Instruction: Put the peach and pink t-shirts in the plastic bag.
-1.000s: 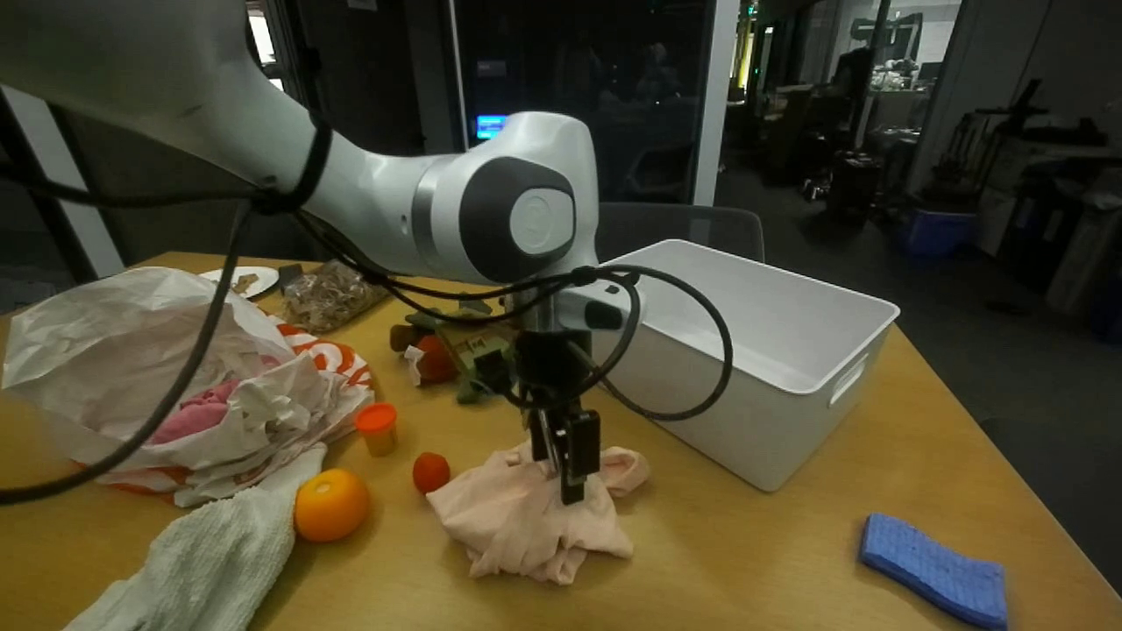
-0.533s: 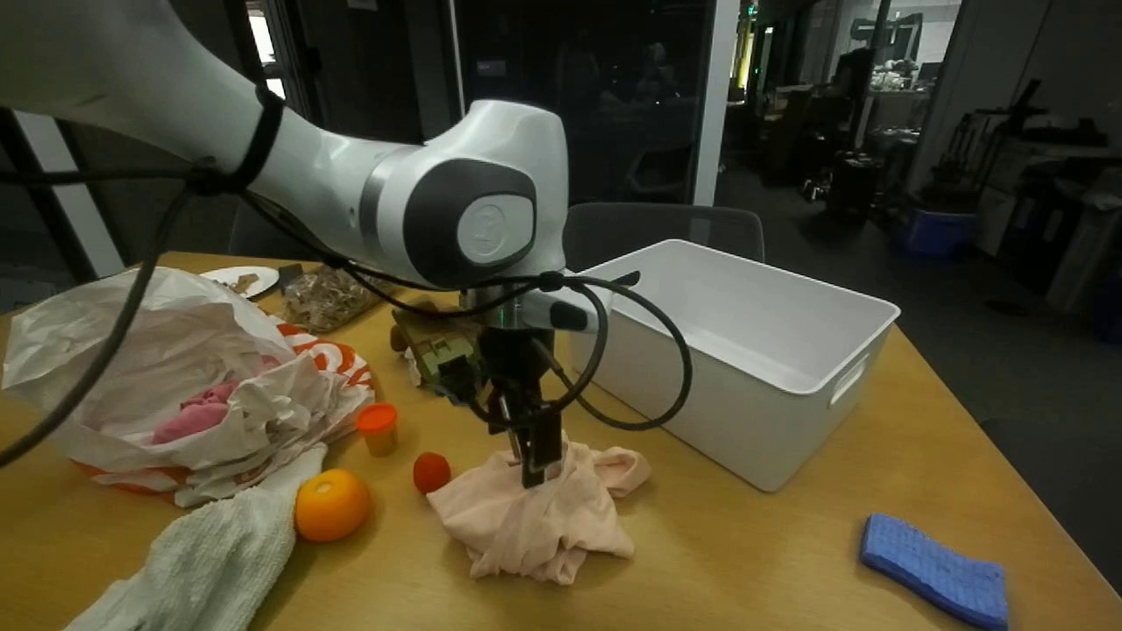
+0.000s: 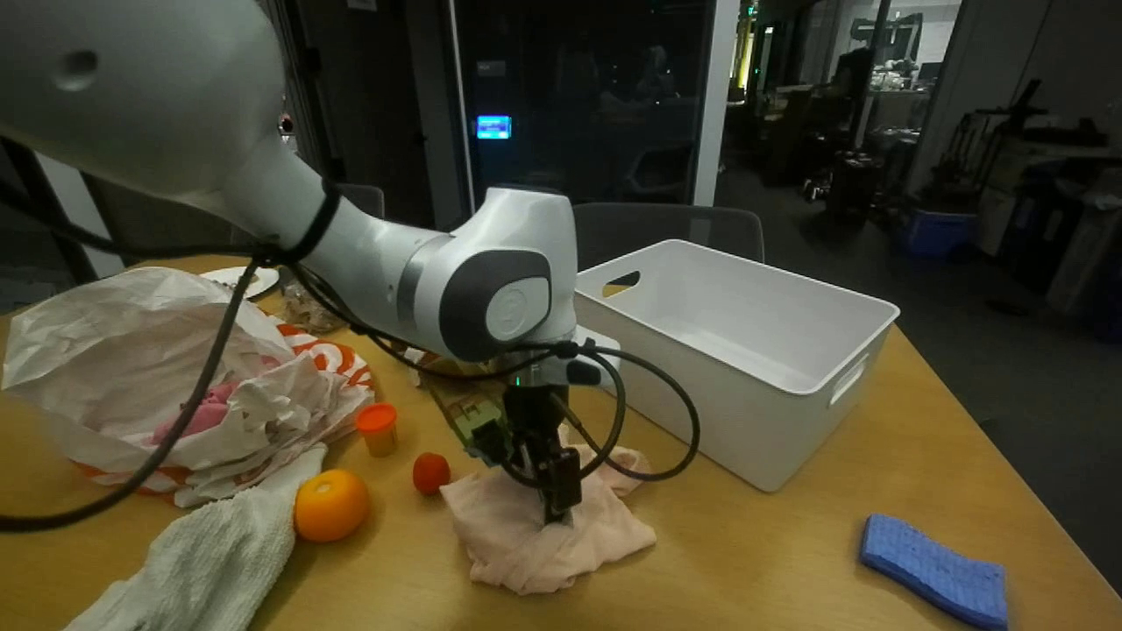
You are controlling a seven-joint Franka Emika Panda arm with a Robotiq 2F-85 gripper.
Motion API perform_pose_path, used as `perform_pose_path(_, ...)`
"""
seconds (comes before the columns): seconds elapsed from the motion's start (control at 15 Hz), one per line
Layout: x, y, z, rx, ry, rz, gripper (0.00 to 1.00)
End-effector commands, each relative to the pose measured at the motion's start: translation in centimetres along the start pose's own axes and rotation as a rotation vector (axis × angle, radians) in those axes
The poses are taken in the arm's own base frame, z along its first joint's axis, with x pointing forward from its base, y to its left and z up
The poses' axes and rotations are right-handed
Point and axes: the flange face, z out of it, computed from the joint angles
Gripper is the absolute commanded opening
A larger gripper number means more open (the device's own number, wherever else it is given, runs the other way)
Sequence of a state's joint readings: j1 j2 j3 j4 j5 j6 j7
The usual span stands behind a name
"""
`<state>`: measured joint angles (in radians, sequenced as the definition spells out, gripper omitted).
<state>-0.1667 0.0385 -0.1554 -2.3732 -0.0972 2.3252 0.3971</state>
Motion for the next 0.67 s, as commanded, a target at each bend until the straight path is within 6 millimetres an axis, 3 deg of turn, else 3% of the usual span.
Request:
perform_pose_path(0.0,1.7,-0.3,0.8,-0.005,-0.004,-0.006,0.75)
perform_pose_path(0.13,2.2,-0.5,0.3,0.004,-0.002,-0.001,0.68)
perform_pose_path(0.6,2.6,-2.0,-2.8,0.031,-0.018,0.019,0.12)
